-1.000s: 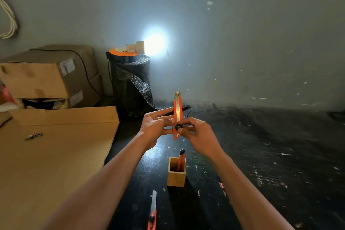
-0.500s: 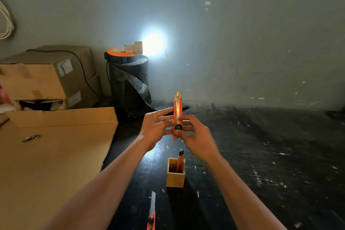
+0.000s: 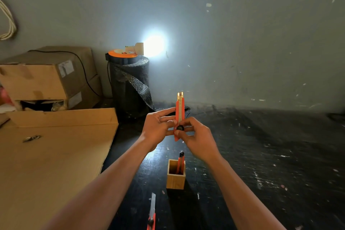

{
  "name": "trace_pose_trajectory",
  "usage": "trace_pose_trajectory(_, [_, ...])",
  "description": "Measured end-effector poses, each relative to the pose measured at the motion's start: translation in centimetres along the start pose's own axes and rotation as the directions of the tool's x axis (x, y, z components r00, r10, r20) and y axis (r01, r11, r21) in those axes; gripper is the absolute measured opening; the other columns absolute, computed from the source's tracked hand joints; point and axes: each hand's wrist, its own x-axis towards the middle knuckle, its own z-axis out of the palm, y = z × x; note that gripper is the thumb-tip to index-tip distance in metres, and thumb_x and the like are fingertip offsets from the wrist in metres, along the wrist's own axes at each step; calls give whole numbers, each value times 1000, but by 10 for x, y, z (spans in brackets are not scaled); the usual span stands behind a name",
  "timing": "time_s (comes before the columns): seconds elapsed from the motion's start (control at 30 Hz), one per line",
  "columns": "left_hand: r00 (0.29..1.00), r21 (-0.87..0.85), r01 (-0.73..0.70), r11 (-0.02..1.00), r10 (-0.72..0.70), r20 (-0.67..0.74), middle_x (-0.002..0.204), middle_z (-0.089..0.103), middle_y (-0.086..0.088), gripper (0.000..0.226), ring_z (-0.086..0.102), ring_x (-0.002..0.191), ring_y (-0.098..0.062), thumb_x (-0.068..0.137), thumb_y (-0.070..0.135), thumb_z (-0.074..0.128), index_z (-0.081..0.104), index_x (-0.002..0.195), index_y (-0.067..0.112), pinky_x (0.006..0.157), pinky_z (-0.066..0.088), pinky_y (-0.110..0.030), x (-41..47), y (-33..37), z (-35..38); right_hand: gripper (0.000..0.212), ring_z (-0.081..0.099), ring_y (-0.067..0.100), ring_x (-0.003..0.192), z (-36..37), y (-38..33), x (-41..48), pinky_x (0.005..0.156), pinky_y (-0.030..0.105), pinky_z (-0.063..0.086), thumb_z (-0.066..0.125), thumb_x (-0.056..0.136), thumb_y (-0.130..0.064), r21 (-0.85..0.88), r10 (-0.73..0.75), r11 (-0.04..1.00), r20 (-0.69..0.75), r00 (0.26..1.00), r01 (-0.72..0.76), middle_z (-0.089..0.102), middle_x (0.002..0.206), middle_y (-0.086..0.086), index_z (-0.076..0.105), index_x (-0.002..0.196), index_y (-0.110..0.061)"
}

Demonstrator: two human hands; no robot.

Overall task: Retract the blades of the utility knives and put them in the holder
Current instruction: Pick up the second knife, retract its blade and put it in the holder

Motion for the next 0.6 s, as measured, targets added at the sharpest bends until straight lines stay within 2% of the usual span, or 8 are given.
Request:
trace_pose_trajectory(0.07, [1000,-2,-1,1000,1,-2,91,81,4,49,80,81,-15,91,-14,63,63,136,5,61,62,-26,-1,1,0,26,58,-9,86,0,1,-1,73,3,39,72,93,-20,-10,-22,1000,13,1000,22,62,106,-19,65,116,-31])
trace_pose_trajectory(0.27, [1000,-8,-3,1000,3,-1,86,81,7,49,80,78,-14,91,-16,63,62,136,4,59,61,-24,-3,4,2,19,59,-5,87,0,2,0,75,5,39,72,92,-19,1,22,1000,2,1000,-22,64,101,-16,62,107,-26])
trace_pose_trajectory(0.33, [1000,-15,-2,1000,2,-7,86,80,7,49,80,78,-13,91,-15,63,61,136,4,58,61,-24,-3,3,1,21,59,-6,87,0,2,0,76,5,39,73,92,-20,6,18,1000,1,1000,-18,65,102,-18,62,107,-30])
trace_pose_trajectory(0.47, [1000,-31,3,1000,-3,-9,87,81,7,49,80,79,-13,91,-15,63,62,136,4,59,61,-24,-5,1,1,21,61,-2,93,0,3,-1,87,16,43,71,93,-20,5,6,1000,17,1000,-6,65,103,-19,63,107,-34])
trace_pose_trajectory(0.6, [1000,-47,10,999,-11,-10,88,81,5,49,80,78,-14,90,-16,63,63,134,5,59,61,-25,-6,0,2,19,60,1,94,4,5,-1,87,20,45,71,92,-22,10,30,1000,-8,1000,-30,64,103,-16,60,105,-30])
